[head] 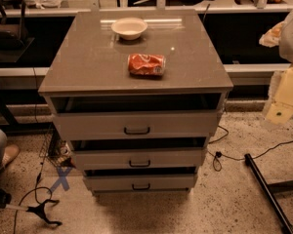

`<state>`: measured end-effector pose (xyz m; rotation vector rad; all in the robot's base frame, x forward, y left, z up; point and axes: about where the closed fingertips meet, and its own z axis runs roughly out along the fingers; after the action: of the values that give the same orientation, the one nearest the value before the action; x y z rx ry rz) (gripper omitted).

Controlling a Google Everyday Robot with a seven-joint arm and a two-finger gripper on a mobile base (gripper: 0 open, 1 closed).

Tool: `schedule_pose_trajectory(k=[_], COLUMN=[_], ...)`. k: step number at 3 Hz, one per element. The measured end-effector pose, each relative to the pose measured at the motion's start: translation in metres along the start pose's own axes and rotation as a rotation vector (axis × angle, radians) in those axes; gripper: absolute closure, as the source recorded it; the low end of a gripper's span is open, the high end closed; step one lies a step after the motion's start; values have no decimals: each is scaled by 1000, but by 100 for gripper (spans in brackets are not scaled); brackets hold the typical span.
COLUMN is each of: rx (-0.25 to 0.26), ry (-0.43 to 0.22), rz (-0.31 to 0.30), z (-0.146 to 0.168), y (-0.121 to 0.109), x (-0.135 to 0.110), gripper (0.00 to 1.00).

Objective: Open top drawer

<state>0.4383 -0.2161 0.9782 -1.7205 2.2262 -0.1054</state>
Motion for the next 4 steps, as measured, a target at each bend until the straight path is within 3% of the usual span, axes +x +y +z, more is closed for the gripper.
schedule_pose_trajectory(k=[1,2,3,4], rx=[5,27,38,21], ry=[0,24,21,-75], rz=[0,-54,-162,-262], z=[0,23,86,150], y=[0,-3,-5,-15], x=[0,6,19,22], gripper=[0,0,0,0])
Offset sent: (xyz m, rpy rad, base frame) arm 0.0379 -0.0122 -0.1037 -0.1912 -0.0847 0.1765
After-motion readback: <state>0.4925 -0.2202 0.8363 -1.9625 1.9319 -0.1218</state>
